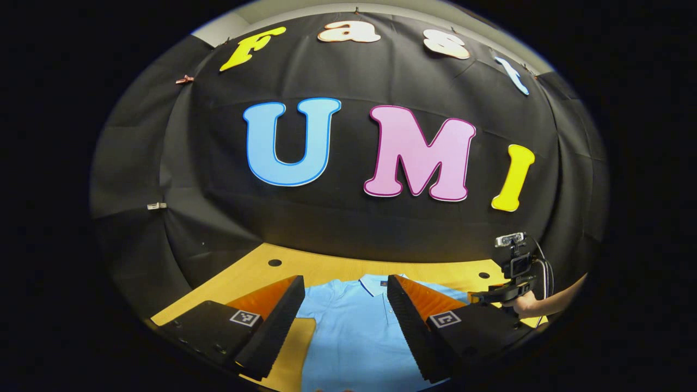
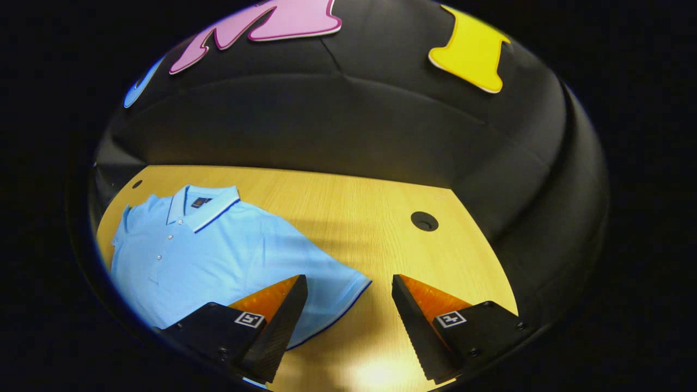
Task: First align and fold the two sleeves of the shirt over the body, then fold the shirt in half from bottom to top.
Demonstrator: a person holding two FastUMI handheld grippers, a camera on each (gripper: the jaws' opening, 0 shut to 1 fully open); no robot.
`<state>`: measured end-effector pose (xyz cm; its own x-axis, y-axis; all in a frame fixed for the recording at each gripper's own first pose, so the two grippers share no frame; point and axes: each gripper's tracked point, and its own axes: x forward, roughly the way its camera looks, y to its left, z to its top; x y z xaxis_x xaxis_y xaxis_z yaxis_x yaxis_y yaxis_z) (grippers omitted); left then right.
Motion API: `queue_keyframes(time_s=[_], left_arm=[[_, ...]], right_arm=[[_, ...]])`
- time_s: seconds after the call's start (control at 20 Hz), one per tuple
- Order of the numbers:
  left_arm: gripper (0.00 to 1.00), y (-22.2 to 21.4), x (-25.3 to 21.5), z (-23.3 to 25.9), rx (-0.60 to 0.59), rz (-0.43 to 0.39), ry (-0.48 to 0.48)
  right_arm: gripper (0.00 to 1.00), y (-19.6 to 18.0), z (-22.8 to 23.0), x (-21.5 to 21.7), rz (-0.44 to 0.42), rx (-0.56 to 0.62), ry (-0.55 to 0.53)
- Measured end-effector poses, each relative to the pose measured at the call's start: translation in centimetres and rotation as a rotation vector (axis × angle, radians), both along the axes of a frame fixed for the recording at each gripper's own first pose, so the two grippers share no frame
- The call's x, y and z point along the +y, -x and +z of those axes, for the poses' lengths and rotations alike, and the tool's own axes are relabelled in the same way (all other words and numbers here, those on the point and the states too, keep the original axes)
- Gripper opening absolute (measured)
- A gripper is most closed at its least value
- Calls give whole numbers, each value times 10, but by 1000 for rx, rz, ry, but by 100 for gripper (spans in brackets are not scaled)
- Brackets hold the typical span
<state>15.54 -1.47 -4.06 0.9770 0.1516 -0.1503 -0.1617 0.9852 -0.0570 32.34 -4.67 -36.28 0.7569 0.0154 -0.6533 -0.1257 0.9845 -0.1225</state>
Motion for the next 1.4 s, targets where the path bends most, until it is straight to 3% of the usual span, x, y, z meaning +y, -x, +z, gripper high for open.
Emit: queue_keyframes(time_s=[0.4, 0.45, 0.5, 0.55, 0.65, 0.85, 1.15, 1.4], left_arm=[[97, -10, 6, -8, 21, 32, 26], [97, -10, 7, -9, 23, 36, 13], [97, -10, 8, -10, 25, 35, 6], [97, -9, 7, -12, 28, 34, 2], [97, -7, 8, -12, 28, 30, 3], [97, -1, 12, -21, 35, 41, 12], [97, 11, 22, -30, 41, 38, 34], [97, 28, 49, -41, 72, 77, 58]], right_arm=[[97, -8, -27, 4, -29, 78, -95], [95, -7, -30, 6, -31, 90, -116], [86, -7, -31, 10, -35, 98, -147], [85, -7, -32, 13, -42, 102, -158], [74, -8, -32, 13, -35, 99, -165], [8, -10, -30, 23, -24, 102, -179], [8, -14, -1, 27, -13, 79, -123], [8, -25, 47, 71, 41, 15, -123]])
